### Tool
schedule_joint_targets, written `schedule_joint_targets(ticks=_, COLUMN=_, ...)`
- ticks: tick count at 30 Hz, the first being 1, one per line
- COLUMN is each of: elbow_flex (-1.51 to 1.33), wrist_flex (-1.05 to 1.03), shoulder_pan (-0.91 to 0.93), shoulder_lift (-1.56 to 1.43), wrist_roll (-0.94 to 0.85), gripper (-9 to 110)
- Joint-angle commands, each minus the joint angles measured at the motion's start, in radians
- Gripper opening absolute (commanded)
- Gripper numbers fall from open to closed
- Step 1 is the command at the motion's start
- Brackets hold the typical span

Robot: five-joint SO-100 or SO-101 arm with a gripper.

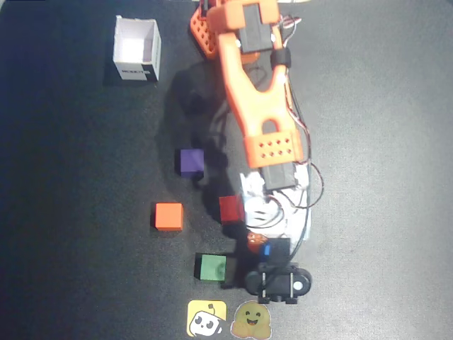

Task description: Put the blue cube on top of the orange cube.

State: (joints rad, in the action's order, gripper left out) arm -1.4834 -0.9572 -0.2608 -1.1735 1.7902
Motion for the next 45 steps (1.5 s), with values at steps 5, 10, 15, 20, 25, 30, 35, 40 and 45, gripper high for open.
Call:
schedule_joint_targets(ticks=5, elbow_flex=0.089, wrist_flex=-0.164, shoulder_pan=0.066, shoulder_lift=-0.193, wrist_roll=-0.112, gripper=6)
schedule_joint_targets(ticks=10, elbow_flex=0.086, wrist_flex=-0.278, shoulder_pan=0.137, shoulder_lift=-0.258, wrist_roll=-0.146, gripper=6)
schedule_joint_targets(ticks=15, elbow_flex=0.061, wrist_flex=-0.368, shoulder_pan=0.227, shoulder_lift=-0.308, wrist_roll=-0.224, gripper=6)
schedule_joint_targets(ticks=20, elbow_flex=0.0, wrist_flex=-0.403, shoulder_pan=0.321, shoulder_lift=-0.371, wrist_roll=-0.264, gripper=6)
schedule_joint_targets(ticks=25, elbow_flex=-0.094, wrist_flex=-0.41, shoulder_pan=0.402, shoulder_lift=-0.43, wrist_roll=-0.304, gripper=6)
schedule_joint_targets(ticks=30, elbow_flex=-0.12, wrist_flex=-0.387, shoulder_pan=0.462, shoulder_lift=-0.439, wrist_roll=-0.334, gripper=6)
schedule_joint_targets(ticks=35, elbow_flex=-0.173, wrist_flex=-0.334, shoulder_pan=0.499, shoulder_lift=-0.44, wrist_roll=-0.362, gripper=6)
schedule_joint_targets(ticks=40, elbow_flex=-0.245, wrist_flex=-0.288, shoulder_pan=0.499, shoulder_lift=-0.439, wrist_roll=-0.318, gripper=6)
schedule_joint_targets(ticks=45, elbow_flex=-0.281, wrist_flex=-0.299, shoulder_pan=0.489, shoulder_lift=-0.44, wrist_roll=-0.319, gripper=6)
